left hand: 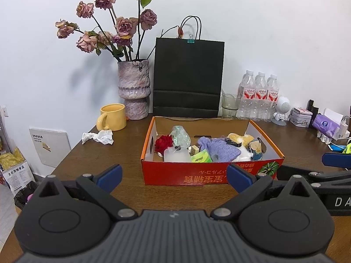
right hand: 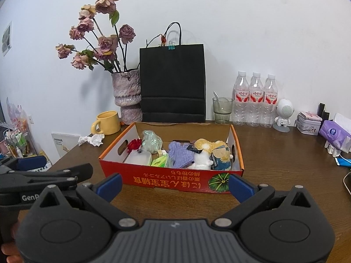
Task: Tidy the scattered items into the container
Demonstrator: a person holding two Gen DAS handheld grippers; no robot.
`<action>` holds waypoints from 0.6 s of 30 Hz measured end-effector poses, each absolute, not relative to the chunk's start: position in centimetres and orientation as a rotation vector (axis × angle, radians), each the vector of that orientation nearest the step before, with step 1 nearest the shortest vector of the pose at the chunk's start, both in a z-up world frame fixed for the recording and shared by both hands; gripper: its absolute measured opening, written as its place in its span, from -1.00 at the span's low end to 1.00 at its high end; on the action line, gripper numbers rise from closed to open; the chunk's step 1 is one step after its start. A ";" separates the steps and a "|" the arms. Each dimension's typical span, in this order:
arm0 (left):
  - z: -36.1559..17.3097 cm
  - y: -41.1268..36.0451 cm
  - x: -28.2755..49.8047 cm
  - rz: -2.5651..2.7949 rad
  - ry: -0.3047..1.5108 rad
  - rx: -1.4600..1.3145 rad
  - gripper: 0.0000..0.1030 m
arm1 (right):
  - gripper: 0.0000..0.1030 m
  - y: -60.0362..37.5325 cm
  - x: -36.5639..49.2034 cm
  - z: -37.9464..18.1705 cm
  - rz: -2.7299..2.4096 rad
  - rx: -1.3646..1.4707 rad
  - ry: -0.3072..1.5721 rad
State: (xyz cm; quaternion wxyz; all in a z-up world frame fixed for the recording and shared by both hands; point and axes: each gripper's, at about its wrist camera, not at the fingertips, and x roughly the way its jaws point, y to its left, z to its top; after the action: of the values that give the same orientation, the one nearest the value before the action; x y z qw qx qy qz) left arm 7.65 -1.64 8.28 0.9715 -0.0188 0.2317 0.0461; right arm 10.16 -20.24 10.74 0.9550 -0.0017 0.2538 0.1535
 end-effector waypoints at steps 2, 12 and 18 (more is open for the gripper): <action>8.3 -1.7 7.6 0.093 0.468 -0.038 1.00 | 1.00 -20.2 10.2 10.7 0.311 -0.003 0.516; 8.2 -1.7 7.6 0.094 0.471 -0.035 1.00 | 1.00 -20.3 10.2 10.7 0.311 -0.006 0.519; 8.2 -1.7 7.6 0.094 0.472 -0.035 1.00 | 1.00 -20.4 10.3 10.7 0.311 -0.006 0.521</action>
State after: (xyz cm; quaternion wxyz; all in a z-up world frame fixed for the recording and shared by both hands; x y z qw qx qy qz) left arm 7.62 -1.70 8.20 0.9710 -0.0171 0.2339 0.0466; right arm 10.30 -20.37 10.67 0.9543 -0.0031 0.2567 0.1532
